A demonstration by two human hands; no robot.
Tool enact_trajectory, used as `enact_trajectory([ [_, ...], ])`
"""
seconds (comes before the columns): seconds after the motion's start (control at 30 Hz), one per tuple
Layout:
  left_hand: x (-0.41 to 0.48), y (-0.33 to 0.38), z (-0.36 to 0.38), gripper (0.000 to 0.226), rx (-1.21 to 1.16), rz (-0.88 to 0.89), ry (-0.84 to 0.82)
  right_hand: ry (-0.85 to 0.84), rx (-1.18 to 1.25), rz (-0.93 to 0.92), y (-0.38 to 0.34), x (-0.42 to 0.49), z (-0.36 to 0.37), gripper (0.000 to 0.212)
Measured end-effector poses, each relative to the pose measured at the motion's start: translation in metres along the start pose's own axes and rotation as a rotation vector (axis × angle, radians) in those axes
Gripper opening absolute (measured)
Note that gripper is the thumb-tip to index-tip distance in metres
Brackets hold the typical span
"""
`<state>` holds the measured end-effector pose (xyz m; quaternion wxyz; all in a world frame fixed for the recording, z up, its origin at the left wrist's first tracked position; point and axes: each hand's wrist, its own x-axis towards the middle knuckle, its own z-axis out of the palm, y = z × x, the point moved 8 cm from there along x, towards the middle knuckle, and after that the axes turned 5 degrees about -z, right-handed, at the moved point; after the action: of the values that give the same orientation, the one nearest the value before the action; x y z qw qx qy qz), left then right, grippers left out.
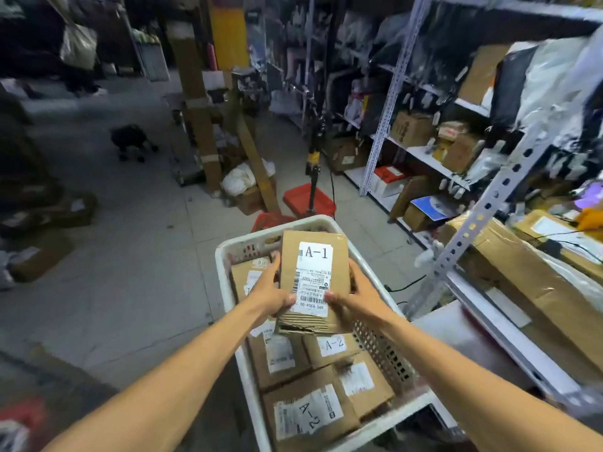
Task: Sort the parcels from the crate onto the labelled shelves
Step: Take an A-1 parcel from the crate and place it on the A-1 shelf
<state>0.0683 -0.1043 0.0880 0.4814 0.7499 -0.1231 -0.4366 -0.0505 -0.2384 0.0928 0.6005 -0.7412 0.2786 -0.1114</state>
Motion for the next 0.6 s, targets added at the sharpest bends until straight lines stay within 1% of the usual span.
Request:
enact_trajectory([
  [0.13,-0.059,-0.01,0.057,0.096,0.037,0.028,-0.056,0.067,-0.034,-0.02,0.007,-0.074,-0.033,0.078],
  [0.2,-0.082,-0.017,0.081,0.096,0.061,0.04,-0.067,0.093,0.013,-0.022,0.015,-0.11,-0.049,0.073],
  [0.27,-0.104,-0.026,0.104,0.102,0.056,0.018,-0.085,0.125,0.031,0.012,0.024,-0.145,-0.063,0.07],
  [0.33,-0.12,-0.035,0.122,0.112,0.056,-0.013,-0.091,0.178,-0.054,0.042,0.031,-0.173,-0.076,0.07],
  [0.4,-0.134,-0.042,0.141,0.115,0.087,-0.041,-0.137,0.224,-0.135,0.052,0.033,-0.199,-0.088,0.073],
  [0.5,-0.146,-0.045,0.175,0.105,0.165,-0.052,-0.233,0.276,-0.174,0.041,0.044,-0.232,-0.105,0.068],
  [0.6,-0.16,-0.049,0.21,0.101,0.157,-0.072,-0.295,0.33,-0.191,0.096,0.064,-0.263,-0.127,0.068],
])
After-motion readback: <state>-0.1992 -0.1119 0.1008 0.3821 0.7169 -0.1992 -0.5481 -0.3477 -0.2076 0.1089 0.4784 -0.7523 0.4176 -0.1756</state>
